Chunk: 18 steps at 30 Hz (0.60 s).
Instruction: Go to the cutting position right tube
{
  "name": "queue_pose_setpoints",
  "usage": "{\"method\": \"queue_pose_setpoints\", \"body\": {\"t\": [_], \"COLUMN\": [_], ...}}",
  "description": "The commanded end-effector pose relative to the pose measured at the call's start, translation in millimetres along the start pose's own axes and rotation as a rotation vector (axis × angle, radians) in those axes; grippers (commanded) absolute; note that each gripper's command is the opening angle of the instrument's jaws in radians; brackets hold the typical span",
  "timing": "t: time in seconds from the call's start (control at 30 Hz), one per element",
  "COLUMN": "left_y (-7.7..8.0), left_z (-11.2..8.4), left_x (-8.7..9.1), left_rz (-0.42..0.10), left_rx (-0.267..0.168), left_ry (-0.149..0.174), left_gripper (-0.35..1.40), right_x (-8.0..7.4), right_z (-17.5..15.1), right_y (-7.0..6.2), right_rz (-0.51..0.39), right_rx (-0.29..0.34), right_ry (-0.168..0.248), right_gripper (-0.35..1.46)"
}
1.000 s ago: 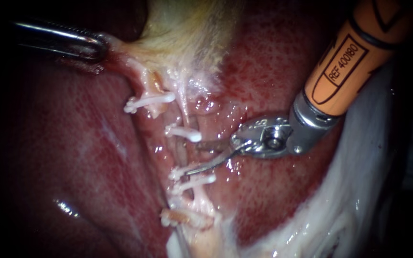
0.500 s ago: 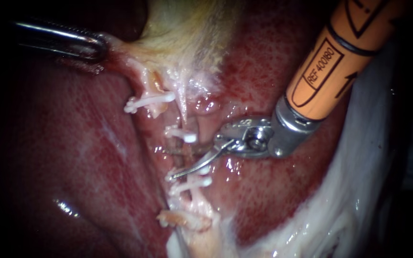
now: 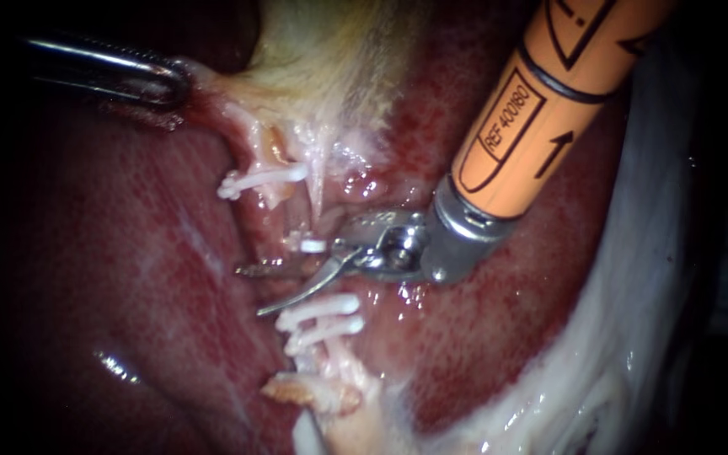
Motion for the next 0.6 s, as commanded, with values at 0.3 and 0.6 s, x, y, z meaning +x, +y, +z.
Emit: {"method": "queue_pose_setpoints", "body": {"t": [0.3,0.6], "left_y": [0.0,0.0], "left_z": [0.0,0.1], "left_x": [0.0,0.0], "left_rz": [0.0,0.0], "left_rx": [0.0,0.0], "left_ry": [0.0,0.0], "left_gripper": [-0.35,-0.35], "right_x": [1.1,1.0], "right_z": [0.7,0.6], "right_y": [-2.0,-1.9], "right_rz": [0.003,0.008], "right_rx": [0.025,0.019], "right_ry": [0.01,0.016], "right_gripper": [1.22,1.22]}}
